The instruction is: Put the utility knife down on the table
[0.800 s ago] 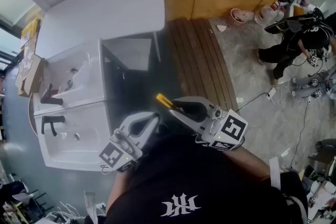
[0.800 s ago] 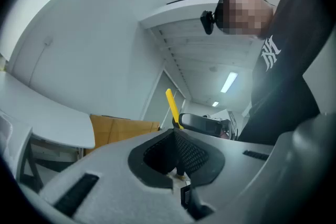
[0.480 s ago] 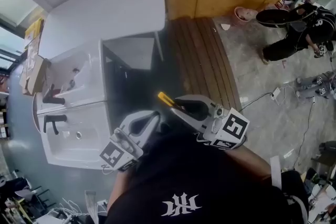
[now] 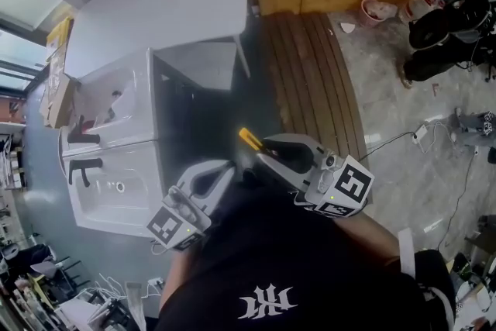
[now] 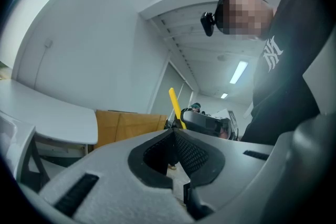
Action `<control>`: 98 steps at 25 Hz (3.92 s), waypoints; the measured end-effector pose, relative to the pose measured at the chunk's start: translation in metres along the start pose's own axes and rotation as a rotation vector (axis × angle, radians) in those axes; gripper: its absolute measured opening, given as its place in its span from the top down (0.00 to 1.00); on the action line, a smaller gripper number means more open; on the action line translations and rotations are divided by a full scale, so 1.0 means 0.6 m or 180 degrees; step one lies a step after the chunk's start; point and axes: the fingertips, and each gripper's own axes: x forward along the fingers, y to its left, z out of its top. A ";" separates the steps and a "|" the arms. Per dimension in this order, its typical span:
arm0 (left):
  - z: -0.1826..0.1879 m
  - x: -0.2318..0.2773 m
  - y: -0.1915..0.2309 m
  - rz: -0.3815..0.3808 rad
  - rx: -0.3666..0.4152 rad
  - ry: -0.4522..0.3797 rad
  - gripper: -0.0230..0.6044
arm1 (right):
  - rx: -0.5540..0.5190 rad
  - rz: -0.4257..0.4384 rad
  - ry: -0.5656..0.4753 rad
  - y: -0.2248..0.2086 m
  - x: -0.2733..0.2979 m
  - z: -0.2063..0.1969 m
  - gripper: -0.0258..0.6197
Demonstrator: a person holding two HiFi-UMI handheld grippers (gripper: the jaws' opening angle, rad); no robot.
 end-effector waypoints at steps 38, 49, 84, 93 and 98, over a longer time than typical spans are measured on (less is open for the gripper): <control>0.114 0.059 0.558 -0.0279 -0.0177 -0.0211 0.95 | -0.0345 -0.0682 0.0399 -0.373 0.358 0.061 0.88; 0.166 0.232 0.727 0.0038 -0.0250 -0.0089 0.96 | -0.0169 -0.0387 0.0305 -0.632 0.426 0.126 0.87; -0.038 0.380 1.352 0.0086 -0.0665 0.0386 0.95 | 0.0256 -0.0684 0.2606 -1.225 0.828 -0.327 0.87; -0.050 0.372 1.368 -0.0067 -0.0604 0.0214 0.95 | -0.0676 -0.0698 0.3329 -1.237 0.848 -0.385 0.87; -0.057 0.361 1.374 0.0030 -0.0561 0.0262 0.95 | -0.0721 -0.0686 0.3420 -1.226 0.852 -0.398 0.87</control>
